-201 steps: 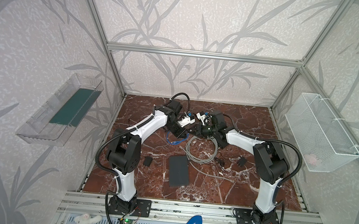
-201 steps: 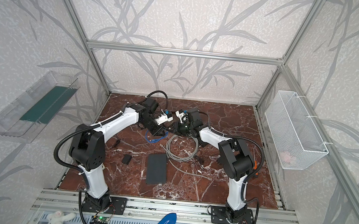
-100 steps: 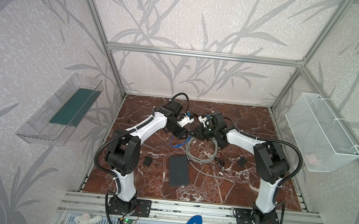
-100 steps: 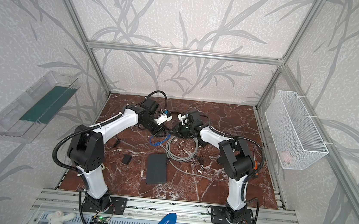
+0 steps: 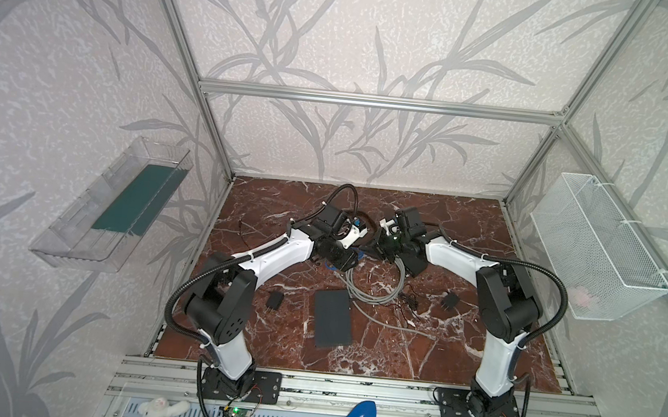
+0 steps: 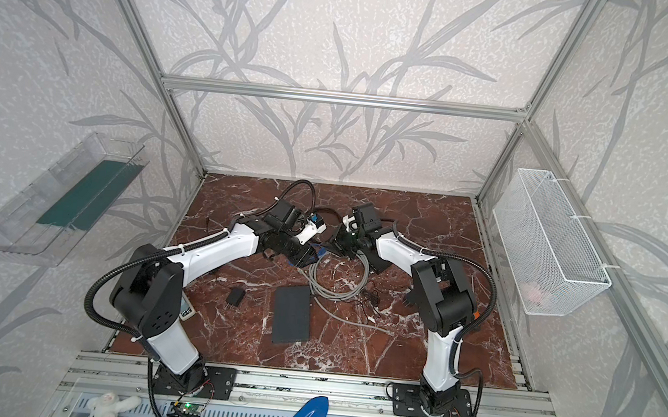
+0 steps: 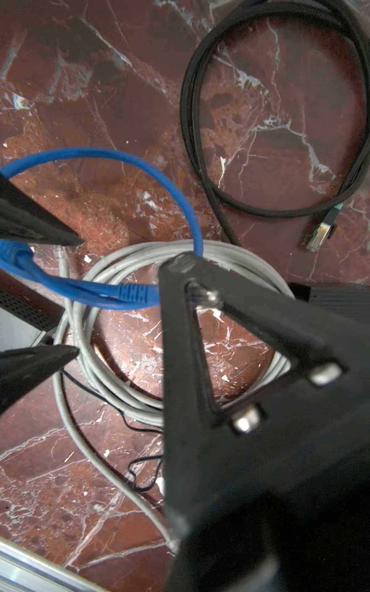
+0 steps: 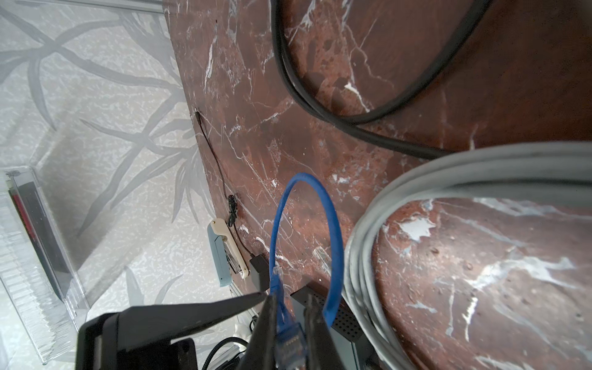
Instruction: Insert the plug into the switch port
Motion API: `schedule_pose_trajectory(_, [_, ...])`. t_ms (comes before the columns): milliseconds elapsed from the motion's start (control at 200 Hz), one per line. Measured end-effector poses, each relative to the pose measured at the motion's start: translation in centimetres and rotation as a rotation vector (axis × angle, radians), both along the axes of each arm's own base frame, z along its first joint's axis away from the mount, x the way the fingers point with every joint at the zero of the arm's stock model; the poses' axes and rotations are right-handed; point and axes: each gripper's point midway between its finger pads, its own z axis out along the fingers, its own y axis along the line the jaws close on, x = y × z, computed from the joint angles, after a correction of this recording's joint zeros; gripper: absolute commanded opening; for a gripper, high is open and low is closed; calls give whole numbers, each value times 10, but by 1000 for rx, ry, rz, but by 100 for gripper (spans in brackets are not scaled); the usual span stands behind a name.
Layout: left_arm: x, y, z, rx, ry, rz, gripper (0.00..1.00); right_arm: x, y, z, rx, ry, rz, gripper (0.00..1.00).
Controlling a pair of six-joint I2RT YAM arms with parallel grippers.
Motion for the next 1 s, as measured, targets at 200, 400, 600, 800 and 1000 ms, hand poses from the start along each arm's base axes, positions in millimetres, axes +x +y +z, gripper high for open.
schedule_pose_trajectory(200, [11,-4,-4,-11,-26,15,44,0,0,7,12,7,-12,5])
schedule_pose_trajectory(400, [12,-7,-12,-11,-10,13,22,0,0,17,26,1,-22,4])
schedule_pose_trajectory(600, [7,-14,-9,-49,5,-13,5,-3,-1,23,32,-17,-13,23])
schedule_pose_trajectory(800, [-3,-4,-6,-86,89,-65,6,-8,-23,29,-16,-157,82,45])
schedule_pose_trajectory(1000, [-14,5,-2,-147,222,-118,8,-23,-53,41,22,-422,249,46])
